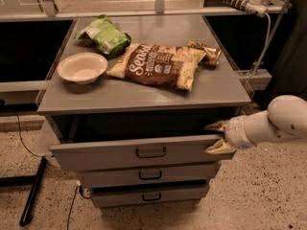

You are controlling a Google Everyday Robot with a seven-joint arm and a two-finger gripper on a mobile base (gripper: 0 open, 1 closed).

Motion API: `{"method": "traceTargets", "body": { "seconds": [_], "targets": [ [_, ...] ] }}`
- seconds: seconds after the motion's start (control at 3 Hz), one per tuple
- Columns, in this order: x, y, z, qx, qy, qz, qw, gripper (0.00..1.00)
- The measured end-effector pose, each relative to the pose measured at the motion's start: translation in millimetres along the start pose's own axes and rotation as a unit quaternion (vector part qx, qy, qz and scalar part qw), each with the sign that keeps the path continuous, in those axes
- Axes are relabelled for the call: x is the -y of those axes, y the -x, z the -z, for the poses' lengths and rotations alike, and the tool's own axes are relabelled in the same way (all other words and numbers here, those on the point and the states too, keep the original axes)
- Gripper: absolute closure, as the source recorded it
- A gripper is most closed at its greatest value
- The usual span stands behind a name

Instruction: Open top drawer

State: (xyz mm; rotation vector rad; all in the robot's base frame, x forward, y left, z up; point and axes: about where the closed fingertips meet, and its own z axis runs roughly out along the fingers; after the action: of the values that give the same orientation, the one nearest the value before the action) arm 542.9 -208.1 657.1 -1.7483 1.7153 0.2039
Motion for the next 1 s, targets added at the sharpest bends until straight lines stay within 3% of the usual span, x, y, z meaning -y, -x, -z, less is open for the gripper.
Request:
{"method": "traceTargets", "body": {
  "seconds": [0.33,0.67,1.0],
  "targets": [
    [-19,-8,9,0.004,0.004,-0.008,1.0000,0.61],
    [-17,-6,12,0.004,0.004,-0.008,1.0000,0.84],
    [-33,-9,19,0.006,0.006,-0.013,0.9999,1.00]
  ]
}}
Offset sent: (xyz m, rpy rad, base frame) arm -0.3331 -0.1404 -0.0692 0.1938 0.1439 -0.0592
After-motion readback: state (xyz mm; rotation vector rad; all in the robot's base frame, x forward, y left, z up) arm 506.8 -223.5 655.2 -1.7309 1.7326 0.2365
